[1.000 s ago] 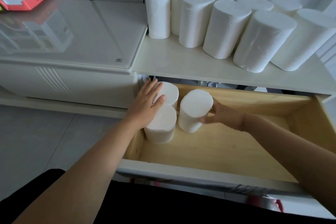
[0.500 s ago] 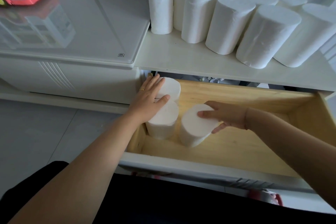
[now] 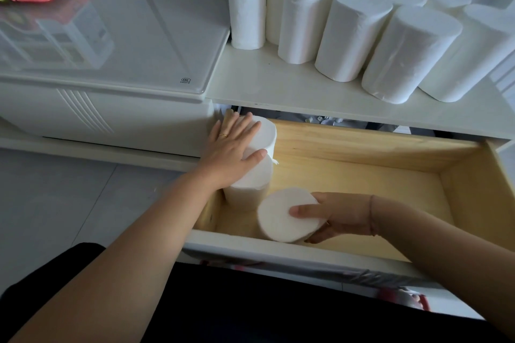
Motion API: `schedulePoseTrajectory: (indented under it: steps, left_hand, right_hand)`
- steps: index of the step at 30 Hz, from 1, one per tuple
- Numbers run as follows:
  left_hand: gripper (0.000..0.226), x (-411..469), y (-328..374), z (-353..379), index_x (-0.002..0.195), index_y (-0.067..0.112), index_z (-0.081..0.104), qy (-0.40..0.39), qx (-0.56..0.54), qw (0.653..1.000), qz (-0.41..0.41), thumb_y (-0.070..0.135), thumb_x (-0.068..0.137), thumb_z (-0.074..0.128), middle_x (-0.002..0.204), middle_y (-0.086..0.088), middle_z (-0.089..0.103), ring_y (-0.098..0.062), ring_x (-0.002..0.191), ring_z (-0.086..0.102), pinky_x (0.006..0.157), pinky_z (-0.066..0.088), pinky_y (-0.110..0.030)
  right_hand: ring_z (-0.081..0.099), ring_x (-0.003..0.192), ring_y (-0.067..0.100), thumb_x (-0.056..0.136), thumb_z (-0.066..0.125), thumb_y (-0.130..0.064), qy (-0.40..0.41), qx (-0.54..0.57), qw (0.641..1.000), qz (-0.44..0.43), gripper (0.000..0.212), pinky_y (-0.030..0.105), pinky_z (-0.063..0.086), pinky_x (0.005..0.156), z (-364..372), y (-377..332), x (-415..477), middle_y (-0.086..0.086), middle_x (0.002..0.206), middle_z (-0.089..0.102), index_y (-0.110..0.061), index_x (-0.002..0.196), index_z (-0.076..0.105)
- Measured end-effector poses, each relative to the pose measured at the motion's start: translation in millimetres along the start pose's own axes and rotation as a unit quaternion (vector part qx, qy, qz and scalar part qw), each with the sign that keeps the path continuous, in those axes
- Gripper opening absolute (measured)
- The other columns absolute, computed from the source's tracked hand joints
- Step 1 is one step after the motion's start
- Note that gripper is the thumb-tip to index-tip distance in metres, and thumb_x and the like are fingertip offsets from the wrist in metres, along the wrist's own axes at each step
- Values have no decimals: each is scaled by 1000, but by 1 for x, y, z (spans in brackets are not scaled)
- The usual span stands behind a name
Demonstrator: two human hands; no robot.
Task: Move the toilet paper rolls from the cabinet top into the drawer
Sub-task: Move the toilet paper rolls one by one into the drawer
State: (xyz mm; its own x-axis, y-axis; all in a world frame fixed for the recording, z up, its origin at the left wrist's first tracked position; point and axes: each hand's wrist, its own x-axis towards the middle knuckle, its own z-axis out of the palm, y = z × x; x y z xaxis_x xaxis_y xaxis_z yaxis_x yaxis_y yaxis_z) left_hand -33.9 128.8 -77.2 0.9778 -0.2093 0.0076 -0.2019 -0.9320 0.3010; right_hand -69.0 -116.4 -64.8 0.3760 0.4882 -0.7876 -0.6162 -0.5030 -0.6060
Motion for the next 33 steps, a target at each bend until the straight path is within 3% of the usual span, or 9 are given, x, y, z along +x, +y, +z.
schedulePoseTrajectory:
  steps: [6,11,13,20,24,26,28,30,33]
  left_hand:
    - [63,0,1,0,149,31,6,-4,10,1000,5,56,95,25,158,11,-5,-8,143,-15,116,-8,-33]
    - [63,0,2,0,149,30,8,1,9,1000,9,55,95,26,158,10,-3,-9,143,-14,115,-9,-31]
    - [63,-1,2,-1,150,29,8,3,9,1000,10,54,95,27,158,9,-3,-10,143,-14,115,-9,-32]
    - [63,0,3,-1,150,29,7,-2,5,1000,10,54,95,27,158,10,-4,-9,143,-14,115,-8,-32]
    - [62,0,3,-1,149,30,7,-2,3,1000,7,54,96,27,158,10,-4,-9,143,-14,116,-8,-33]
    - [62,0,4,-2,149,30,9,0,-2,1000,6,53,96,28,158,10,-2,-9,143,-13,116,-7,-34]
    - [61,0,5,-3,149,29,12,5,-14,1000,1,51,96,30,158,10,0,-8,144,-11,116,-5,-34]
    - [60,0,6,-4,149,27,14,10,-19,1000,-5,48,96,32,158,10,2,-8,144,-9,116,-4,-33]
    - [59,1,6,-4,149,25,15,9,-15,1000,-5,46,97,32,159,8,3,-10,144,-8,116,-3,-34]
  right_hand:
    - [66,93,22,81,71,-40,2,38,999,9,60,29,57,77,27,-5,12,14,122,65,-9,129,50]
    - [47,65,16,85,62,-50,1,4,1000,16,51,23,43,66,45,-12,22,8,86,53,-7,112,57]
    - [46,57,13,86,61,-49,0,21,1000,18,50,21,43,59,50,-15,26,8,87,51,-8,114,55]
    - [49,45,8,86,64,-45,-6,57,998,21,41,21,44,57,59,-19,36,5,78,54,-11,108,58]
    - [51,58,13,85,64,-47,-15,40,999,20,43,26,43,69,59,-20,37,7,84,56,-10,106,59]
    - [56,67,14,86,59,-54,-2,-29,999,20,49,29,45,78,58,-24,32,7,94,60,-10,106,60]
    - [63,80,17,88,50,-60,57,-222,973,-5,58,32,49,85,55,-36,23,6,103,67,-8,108,63]
    - [64,80,20,91,49,-57,164,-364,912,-98,56,31,49,80,44,-52,13,8,93,72,-6,96,69]
    - [60,74,16,87,63,-41,394,-270,838,-264,27,25,45,67,12,-81,1,-3,76,66,-15,80,65]
